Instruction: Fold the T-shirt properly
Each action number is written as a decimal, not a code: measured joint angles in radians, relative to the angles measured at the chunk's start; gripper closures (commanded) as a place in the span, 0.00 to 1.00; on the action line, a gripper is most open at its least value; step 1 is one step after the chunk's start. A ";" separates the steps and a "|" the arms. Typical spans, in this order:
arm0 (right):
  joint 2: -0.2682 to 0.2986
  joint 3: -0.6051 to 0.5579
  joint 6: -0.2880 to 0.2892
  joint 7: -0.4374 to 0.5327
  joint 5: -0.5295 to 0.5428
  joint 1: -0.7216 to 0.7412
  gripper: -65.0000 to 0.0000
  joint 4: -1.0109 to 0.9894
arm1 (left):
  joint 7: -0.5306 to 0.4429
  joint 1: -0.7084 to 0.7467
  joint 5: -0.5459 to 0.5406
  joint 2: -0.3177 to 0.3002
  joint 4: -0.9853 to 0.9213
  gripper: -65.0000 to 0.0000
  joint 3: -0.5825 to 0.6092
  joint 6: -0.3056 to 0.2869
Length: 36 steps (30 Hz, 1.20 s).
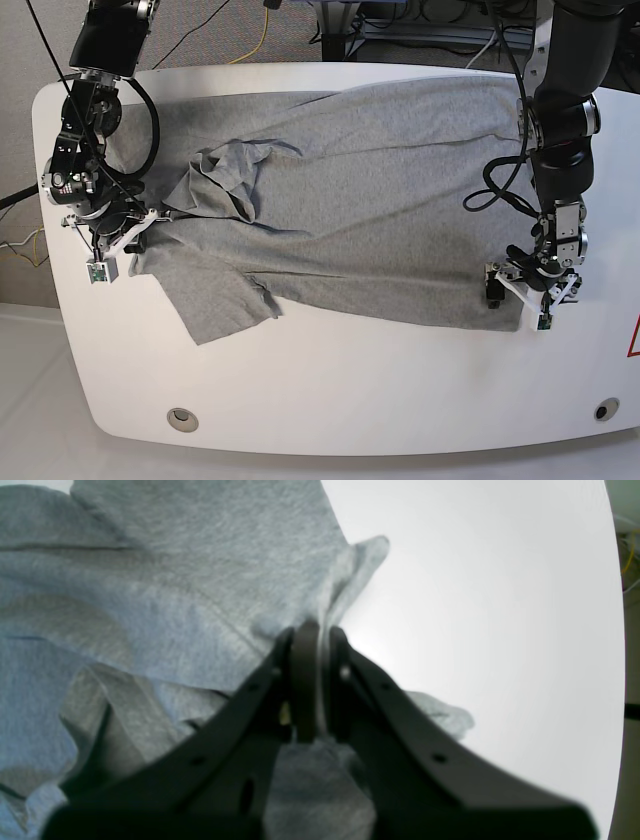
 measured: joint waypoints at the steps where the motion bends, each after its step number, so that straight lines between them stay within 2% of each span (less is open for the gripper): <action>1: 0.000 0.000 0.000 0.000 0.000 0.000 0.94 0.000 | -0.016 -0.001 -0.005 0.000 -0.014 0.02 0.000 0.000; 6: 0.000 0.000 0.000 0.000 0.000 0.000 0.94 0.000 | -0.088 -0.006 -0.032 0.011 -0.077 0.02 -0.006 0.002; 13: 0.000 0.000 0.000 0.000 0.000 0.000 0.94 0.000 | -0.111 -0.019 -0.025 0.035 -0.112 0.02 -0.006 0.010; 15: 0.000 0.000 0.000 0.000 0.000 0.000 0.94 0.000 | -0.122 -0.019 -0.017 0.045 -0.113 0.02 -0.006 -0.003; 17: 0.000 0.000 0.000 0.000 0.000 0.000 0.94 0.000 | -0.124 -0.019 -0.006 0.052 -0.113 0.05 -0.006 -0.040; 19: 0.000 0.000 0.000 0.000 0.000 0.000 0.94 0.000 | -0.124 -0.019 -0.007 0.056 -0.113 0.16 -0.006 -0.082; 20: 0.000 0.000 0.000 0.000 0.000 0.000 0.94 0.000 | -0.124 -0.018 -0.010 0.058 -0.113 0.25 -0.006 -0.088; 26: 0.000 0.002 0.000 0.000 -0.002 0.000 0.94 0.000 | -0.146 -0.005 -0.031 0.060 -0.113 0.81 -0.008 -0.089; 28: 0.000 0.002 0.000 0.000 -0.001 0.000 0.94 0.000 | -0.146 -0.003 -0.034 0.060 -0.113 0.92 -0.010 -0.090; 36: 0.000 0.002 0.000 0.000 -0.001 0.000 0.94 0.000 | -0.103 -0.004 -0.051 0.061 -0.105 0.93 -0.010 -0.100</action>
